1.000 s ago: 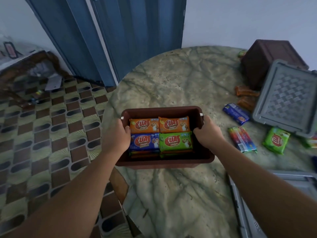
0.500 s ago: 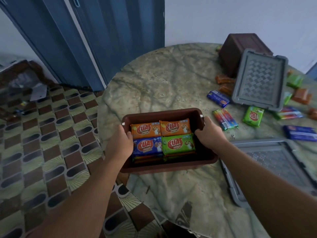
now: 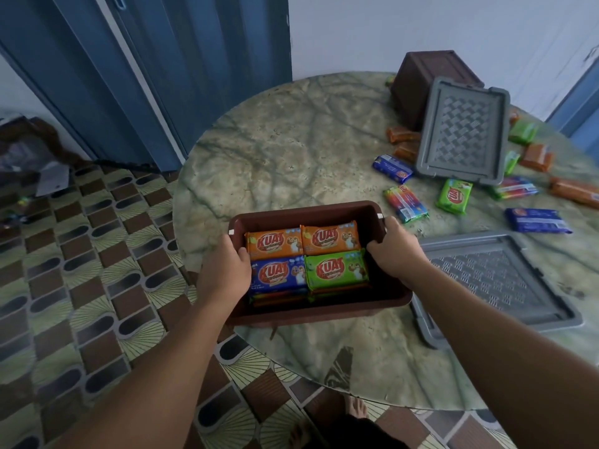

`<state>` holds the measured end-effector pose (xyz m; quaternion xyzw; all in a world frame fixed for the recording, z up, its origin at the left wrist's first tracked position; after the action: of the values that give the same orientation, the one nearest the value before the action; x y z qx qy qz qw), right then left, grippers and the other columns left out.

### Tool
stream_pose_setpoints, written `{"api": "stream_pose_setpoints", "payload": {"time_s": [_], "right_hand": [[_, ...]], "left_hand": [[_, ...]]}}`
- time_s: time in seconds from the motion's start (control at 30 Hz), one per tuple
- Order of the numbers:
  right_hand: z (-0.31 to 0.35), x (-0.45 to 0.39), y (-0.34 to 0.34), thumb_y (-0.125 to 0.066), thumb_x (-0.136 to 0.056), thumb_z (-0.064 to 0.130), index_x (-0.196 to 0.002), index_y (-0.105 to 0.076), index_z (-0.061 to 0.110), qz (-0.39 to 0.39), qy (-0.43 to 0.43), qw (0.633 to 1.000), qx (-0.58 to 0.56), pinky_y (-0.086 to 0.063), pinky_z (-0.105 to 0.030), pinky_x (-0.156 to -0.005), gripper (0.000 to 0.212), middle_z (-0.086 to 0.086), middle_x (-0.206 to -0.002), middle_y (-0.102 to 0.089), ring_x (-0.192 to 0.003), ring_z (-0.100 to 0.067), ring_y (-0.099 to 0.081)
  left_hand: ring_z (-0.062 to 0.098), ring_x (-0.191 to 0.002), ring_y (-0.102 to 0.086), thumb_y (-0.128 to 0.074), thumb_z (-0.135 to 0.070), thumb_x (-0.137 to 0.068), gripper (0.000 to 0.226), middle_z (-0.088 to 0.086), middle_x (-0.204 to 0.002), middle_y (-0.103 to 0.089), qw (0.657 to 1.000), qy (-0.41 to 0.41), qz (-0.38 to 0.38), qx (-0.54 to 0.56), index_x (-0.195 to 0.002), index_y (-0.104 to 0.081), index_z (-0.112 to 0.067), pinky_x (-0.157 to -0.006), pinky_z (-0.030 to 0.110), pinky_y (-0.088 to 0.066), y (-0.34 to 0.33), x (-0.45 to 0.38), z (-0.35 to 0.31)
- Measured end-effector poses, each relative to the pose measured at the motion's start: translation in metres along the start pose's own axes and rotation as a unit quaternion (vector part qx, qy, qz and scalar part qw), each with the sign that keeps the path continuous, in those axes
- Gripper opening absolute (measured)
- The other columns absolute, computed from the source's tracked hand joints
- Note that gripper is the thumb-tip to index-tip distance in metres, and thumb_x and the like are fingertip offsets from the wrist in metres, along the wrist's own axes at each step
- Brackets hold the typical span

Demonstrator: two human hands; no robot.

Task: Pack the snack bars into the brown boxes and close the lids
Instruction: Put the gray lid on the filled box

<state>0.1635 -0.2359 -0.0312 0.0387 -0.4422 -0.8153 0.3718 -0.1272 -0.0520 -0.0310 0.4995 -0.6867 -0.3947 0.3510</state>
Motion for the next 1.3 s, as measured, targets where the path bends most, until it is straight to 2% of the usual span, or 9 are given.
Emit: {"api": "stream_pose_setpoints", "payload": {"time_s": [0.1, 0.17, 0.37, 0.47, 0.73, 0.83, 0.93, 1.03, 1.3], "right_hand": [[-0.001, -0.002, -0.002, -0.060, -0.097, 0.024, -0.125, -0.044, 0.018, 0.008, -0.006, 1.000, -0.003, -0.048, -0.034, -0.061, 0.033, -0.002, -0.091, -0.054, -0.077, -0.018, -0.056], [-0.002, -0.003, -0.002, -0.060, -0.097, 0.026, -0.130, -0.042, 0.016, 0.017, -0.012, 1.000, -0.019, -0.053, -0.037, -0.066, 0.039, -0.004, -0.095, -0.056, -0.080, -0.020, -0.058], [-0.021, 0.002, 0.020, -0.039, -0.099, 0.060, -0.150, -0.029, 0.023, 0.009, 0.003, 0.990, -0.139, -0.044, -0.043, -0.090, 0.064, -0.014, -0.130, -0.057, -0.109, -0.031, -0.057], [-0.061, -0.002, 0.044, -0.034, -0.102, 0.054, -0.148, -0.032, 0.021, -0.015, 0.002, 0.995, -0.099, -0.040, -0.042, -0.088, 0.057, -0.018, -0.139, -0.056, -0.112, -0.030, -0.054], [-0.182, -0.023, 0.118, -0.043, -0.092, 0.059, -0.135, -0.045, 0.027, -0.027, -0.030, 0.999, 0.006, -0.049, -0.046, -0.092, 0.054, -0.009, -0.121, -0.064, -0.111, -0.030, -0.057], [-0.218, -0.026, 0.137, -0.047, -0.093, 0.053, -0.137, -0.048, 0.023, -0.039, -0.038, 0.998, 0.024, -0.045, -0.046, -0.102, 0.053, -0.015, -0.130, -0.057, -0.123, -0.037, -0.049], [-0.246, -0.027, 0.155, -0.052, -0.101, 0.047, -0.140, -0.048, 0.017, -0.052, -0.034, 0.995, 0.081, -0.033, -0.045, -0.109, 0.050, -0.023, -0.138, -0.049, -0.130, -0.043, -0.041], [-0.262, -0.027, 0.164, -0.051, -0.103, 0.044, -0.140, -0.050, 0.014, -0.041, -0.020, 0.992, 0.121, -0.028, -0.046, -0.110, 0.047, -0.026, -0.140, -0.046, -0.130, -0.046, -0.038], [-0.283, -0.034, 0.158, -0.057, -0.099, 0.036, -0.150, -0.038, 0.015, 0.008, -0.046, 0.997, 0.059, -0.032, -0.043, -0.110, 0.059, -0.023, -0.141, -0.046, -0.132, -0.044, -0.042]], "left_hand": [[0.038, -0.110, -0.058, -0.049, -0.030, -0.105, 0.036, 0.022, -0.127, -0.053, 1.000, 0.002, -0.005, -0.028, -0.132, -0.042, -0.008, -0.074, 0.045, -0.047, 0.005, 0.007, -0.005], [0.042, -0.120, -0.046, -0.060, -0.029, -0.098, 0.054, 0.025, -0.135, -0.042, 0.994, -0.026, -0.066, -0.083, -0.142, -0.039, -0.006, -0.090, 0.049, -0.046, 0.017, 0.014, -0.012], [0.041, -0.112, -0.044, -0.062, -0.016, -0.093, 0.043, 0.025, -0.125, -0.045, 0.961, -0.179, -0.211, 0.001, -0.133, -0.049, -0.005, -0.091, 0.046, -0.041, 0.032, 0.050, -0.113], [0.036, -0.111, -0.045, -0.063, -0.017, -0.094, 0.038, 0.022, -0.123, -0.046, 0.951, -0.232, -0.200, 0.048, -0.128, -0.052, -0.007, -0.088, 0.033, -0.036, 0.007, 0.080, -0.182], [0.036, -0.103, -0.052, -0.064, -0.014, -0.092, 0.033, 0.017, -0.113, -0.050, 0.941, -0.314, -0.102, 0.076, -0.123, -0.056, -0.009, -0.087, 0.045, -0.046, -0.105, 0.156, -0.303], [0.039, -0.107, -0.053, -0.062, -0.018, -0.094, 0.033, 0.018, -0.117, -0.052, 0.961, -0.269, -0.035, 0.057, -0.125, -0.055, -0.010, -0.087, 0.048, -0.044, -0.148, 0.166, -0.315], [0.041, -0.125, -0.044, -0.059, -0.027, -0.098, 0.038, 0.023, -0.131, -0.047, 0.983, -0.180, 0.040, 0.015, -0.130, -0.051, -0.007, -0.103, 0.044, -0.035, -0.188, 0.161, -0.304], [0.046, -0.136, -0.036, -0.058, -0.049, -0.098, 0.069, 0.030, -0.147, -0.036, 0.992, -0.057, 0.105, -0.028, -0.142, -0.039, -0.001, -0.114, 0.046, -0.029, -0.217, 0.152, -0.276], [0.040, -0.129, -0.032, -0.074, -0.068, -0.076, 0.092, 0.022, -0.140, -0.031, 0.994, 0.092, 0.040, -0.035, -0.135, -0.038, -0.007, -0.107, 0.044, -0.034, -0.214, 0.162, -0.250]]}}
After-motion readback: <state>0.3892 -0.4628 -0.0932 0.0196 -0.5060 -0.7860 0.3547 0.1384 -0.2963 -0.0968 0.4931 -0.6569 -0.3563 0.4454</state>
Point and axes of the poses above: each hand's wrist, its own x-axis away from the middle knuckle, its own y-axis out of the back of the hand, z = x × y, the point moved 8 cm from there along -x, towards the middle knuckle
